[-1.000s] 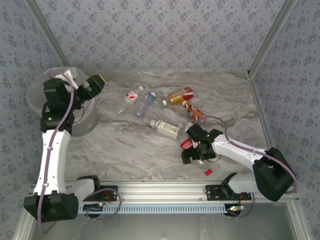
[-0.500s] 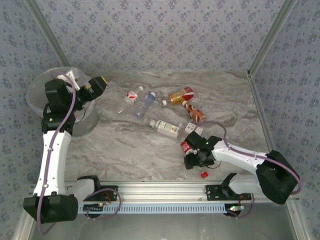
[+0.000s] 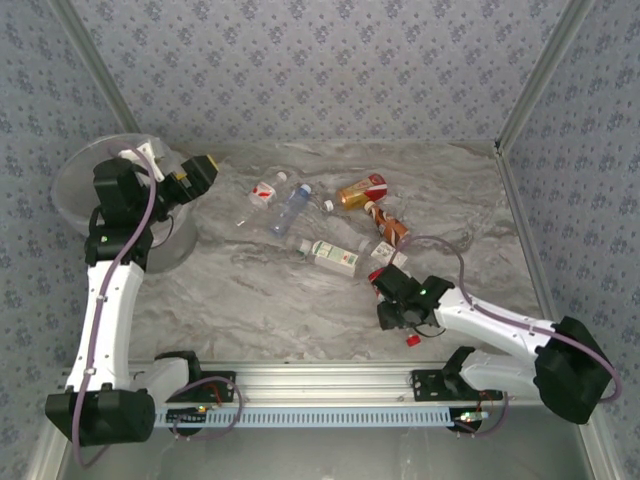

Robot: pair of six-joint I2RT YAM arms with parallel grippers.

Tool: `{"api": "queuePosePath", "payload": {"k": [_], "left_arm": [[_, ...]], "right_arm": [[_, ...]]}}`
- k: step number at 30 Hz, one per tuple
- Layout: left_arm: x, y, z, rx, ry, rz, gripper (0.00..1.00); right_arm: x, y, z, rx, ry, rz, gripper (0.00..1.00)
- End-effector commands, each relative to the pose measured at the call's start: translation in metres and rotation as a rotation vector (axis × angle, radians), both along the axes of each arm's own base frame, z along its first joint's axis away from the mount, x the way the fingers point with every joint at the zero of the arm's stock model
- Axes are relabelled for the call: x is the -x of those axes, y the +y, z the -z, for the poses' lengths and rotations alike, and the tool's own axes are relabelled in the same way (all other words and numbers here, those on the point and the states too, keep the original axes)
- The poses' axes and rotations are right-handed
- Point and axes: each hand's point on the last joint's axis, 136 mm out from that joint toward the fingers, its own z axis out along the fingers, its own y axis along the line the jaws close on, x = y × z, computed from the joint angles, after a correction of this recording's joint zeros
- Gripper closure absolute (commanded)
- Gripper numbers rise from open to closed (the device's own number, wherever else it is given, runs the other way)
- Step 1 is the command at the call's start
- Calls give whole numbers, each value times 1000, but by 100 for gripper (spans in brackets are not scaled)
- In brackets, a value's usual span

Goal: Put the plastic bottles in the bin

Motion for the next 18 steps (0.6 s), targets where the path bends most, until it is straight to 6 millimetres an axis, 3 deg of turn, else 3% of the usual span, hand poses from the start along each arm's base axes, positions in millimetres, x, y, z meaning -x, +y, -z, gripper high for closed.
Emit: {"api": "queuePosePath", "payload": {"k": [1,10,18], "left_arm": [[6,-10,-14,-25,-46,47,1],[10,-42,-19,-18,-68,149,0],[11,-65,-15,3,-51,214,1]], "right_arm": [[-12,0,-15,-12,-89,31,42],[-25,10,-50,-129,-300,-8,46],[-55,47,-113,-303,-548,-88,47]]}}
